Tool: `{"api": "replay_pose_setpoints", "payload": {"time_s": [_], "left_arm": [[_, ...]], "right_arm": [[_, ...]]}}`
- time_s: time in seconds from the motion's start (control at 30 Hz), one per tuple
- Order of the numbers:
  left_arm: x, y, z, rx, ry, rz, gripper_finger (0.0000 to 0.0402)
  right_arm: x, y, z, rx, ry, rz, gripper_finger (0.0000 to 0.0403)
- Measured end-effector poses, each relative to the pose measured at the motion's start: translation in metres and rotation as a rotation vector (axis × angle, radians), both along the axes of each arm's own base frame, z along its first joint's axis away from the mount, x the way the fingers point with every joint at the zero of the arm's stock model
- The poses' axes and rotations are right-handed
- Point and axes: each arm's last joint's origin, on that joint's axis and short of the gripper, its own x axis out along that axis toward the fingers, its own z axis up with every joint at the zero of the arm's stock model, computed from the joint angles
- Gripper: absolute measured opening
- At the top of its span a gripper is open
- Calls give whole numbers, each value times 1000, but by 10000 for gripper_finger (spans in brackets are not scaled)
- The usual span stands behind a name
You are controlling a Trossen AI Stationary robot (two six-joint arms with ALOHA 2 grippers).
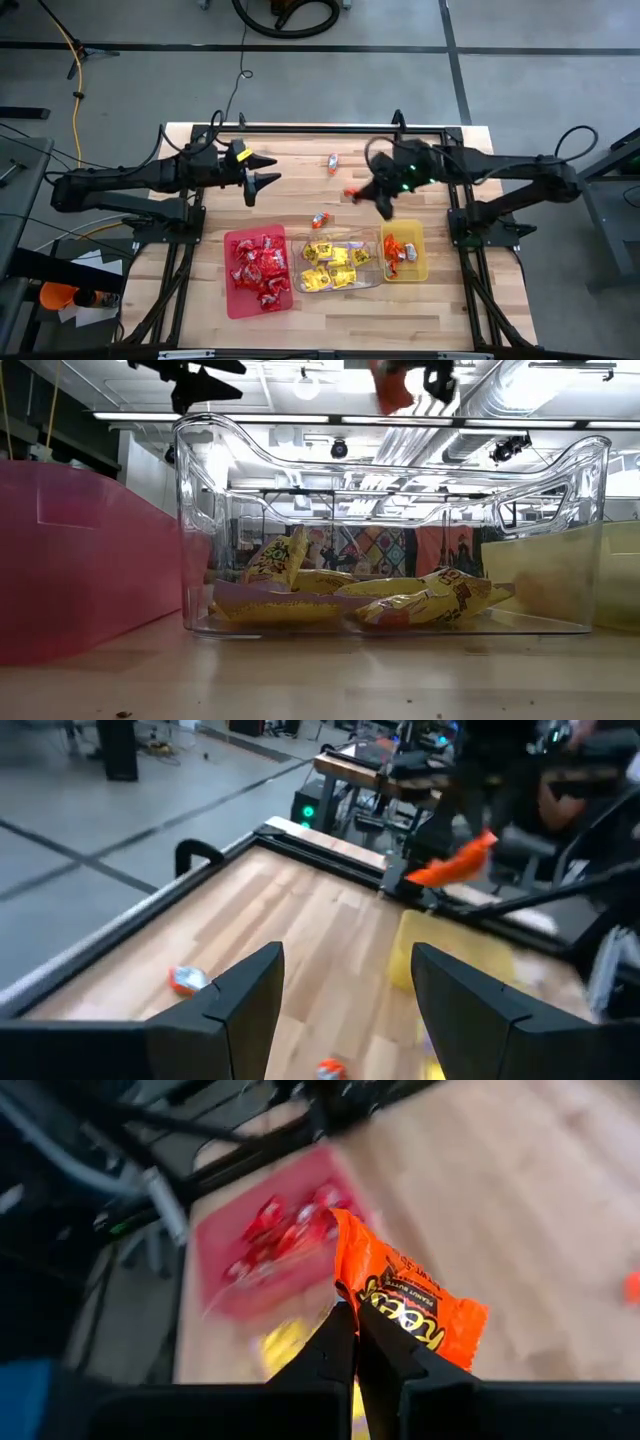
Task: Sort candy
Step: Put the orange chocolate into the yellow bin
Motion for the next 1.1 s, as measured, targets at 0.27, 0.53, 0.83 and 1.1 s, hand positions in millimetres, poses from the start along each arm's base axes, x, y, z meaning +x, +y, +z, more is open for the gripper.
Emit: {"api": "replay_pose_setpoints", "payload": {"time_s": [0.27,0.53,0.83,1.1], "left_arm": [[0,-2,0,-199,-71,126,206],[8,-9,-3,-249,-80,123,206],[14,-17,-7,-264,-57,101,206],[15,-19,-8,-255,-47,90,206]], "right_arm": [[-63,44,20,58,62,67,0],[-98,79,13,25,204,26,0],[-86,124,-18,-40,364,-77,0],[-72,135,-64,-187,763,-191,4]]}}
